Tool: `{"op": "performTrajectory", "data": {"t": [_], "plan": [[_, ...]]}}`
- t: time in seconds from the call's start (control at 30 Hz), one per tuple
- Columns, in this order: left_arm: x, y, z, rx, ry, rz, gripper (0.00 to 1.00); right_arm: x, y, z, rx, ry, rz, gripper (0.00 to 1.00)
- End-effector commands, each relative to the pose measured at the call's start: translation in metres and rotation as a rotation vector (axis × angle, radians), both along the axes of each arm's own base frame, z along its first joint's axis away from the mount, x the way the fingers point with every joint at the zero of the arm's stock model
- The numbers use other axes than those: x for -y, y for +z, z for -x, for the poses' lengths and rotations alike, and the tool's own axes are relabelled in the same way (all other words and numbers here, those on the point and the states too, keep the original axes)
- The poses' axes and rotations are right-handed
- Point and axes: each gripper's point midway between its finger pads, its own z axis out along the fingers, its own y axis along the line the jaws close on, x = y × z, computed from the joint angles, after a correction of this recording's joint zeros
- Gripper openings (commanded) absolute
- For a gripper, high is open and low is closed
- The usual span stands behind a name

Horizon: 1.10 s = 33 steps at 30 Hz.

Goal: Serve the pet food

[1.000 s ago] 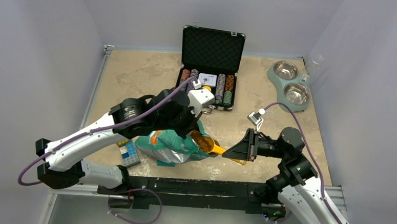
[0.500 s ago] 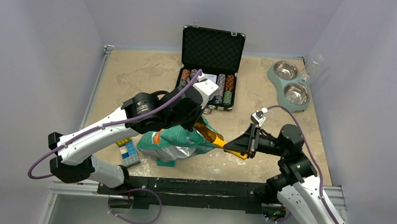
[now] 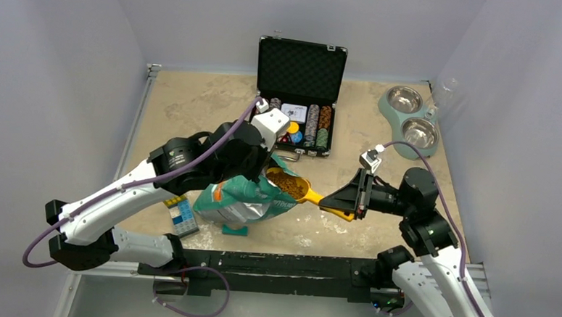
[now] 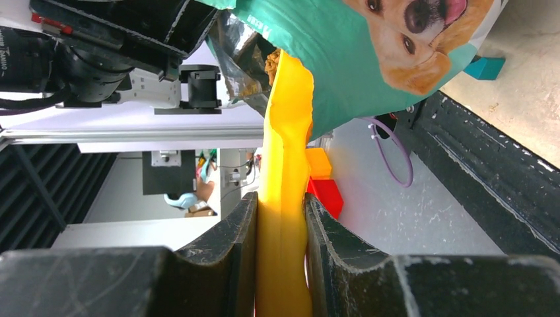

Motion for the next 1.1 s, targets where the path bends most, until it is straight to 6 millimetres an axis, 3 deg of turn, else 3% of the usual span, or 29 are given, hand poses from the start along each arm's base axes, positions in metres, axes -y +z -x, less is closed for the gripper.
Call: {"op": "performTrajectory", "data": {"t": [0.0, 0.47, 1.07], "plan": [[-0.026, 0.031, -0.018, 0.145, 0.070, 0.030, 0.00, 0.002, 0.017, 0.004, 0.066, 0.018, -0.006, 0.00], [-0.039, 0.034, -0.028, 0.151, 0.125, 0.038, 0.00, 0.007, 0.034, 0.017, 0.049, 0.029, -0.043, 0.00], [-0.063, 0.036, -0.036, 0.191, 0.218, -0.004, 0.00, 0.008, 0.035, 0.014, 0.005, 0.009, -0.053, 0.00]]}}
